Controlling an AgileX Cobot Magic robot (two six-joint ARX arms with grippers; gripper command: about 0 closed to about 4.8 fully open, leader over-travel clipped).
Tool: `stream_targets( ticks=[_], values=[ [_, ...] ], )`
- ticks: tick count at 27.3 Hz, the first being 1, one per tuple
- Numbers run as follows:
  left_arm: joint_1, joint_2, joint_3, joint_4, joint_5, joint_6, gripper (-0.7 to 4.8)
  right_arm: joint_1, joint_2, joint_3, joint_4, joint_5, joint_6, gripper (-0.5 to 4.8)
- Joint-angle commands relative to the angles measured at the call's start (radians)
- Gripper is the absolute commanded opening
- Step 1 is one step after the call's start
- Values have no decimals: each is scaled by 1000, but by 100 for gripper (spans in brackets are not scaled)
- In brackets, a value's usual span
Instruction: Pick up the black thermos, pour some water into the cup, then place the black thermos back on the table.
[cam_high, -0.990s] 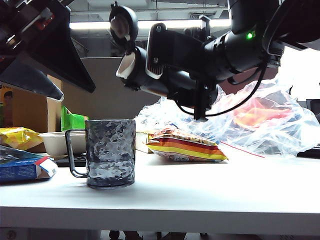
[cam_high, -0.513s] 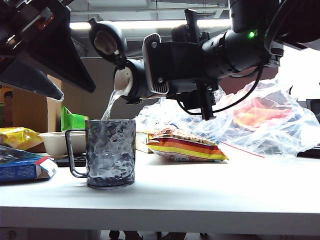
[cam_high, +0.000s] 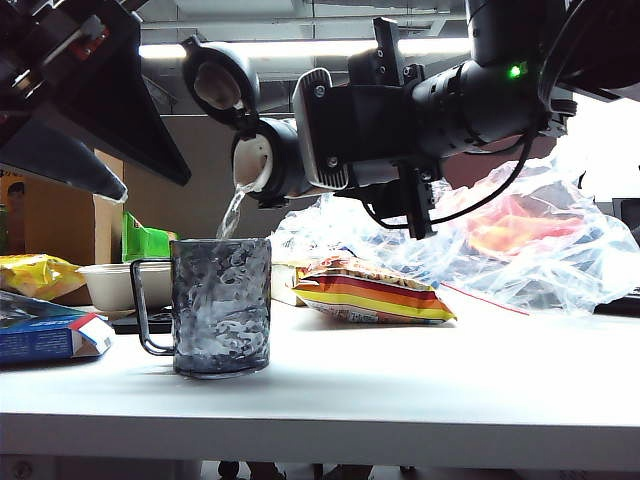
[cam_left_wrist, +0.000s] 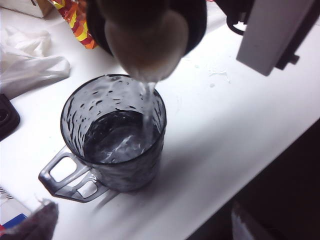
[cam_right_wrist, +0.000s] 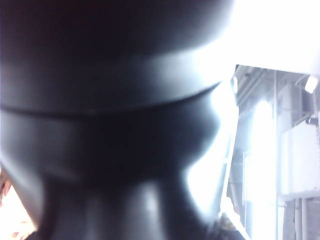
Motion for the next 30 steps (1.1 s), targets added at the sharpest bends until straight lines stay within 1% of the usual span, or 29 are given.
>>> stream_targets(
  ticks=[1,5,7,30],
  values=[
    [2,-3,3,13,0,-4,479,0,-10,31,68,7,3,193],
    [2,-3,3,13,0,-4,479,-5,-5,63,72,32,4,193],
    [2,-3,3,13,0,-4,479,-5,-4,71,49,40,4,193],
    [2,-3,3,12,0,-3,479,-5,1,71,39,49,-19,193]
  ],
)
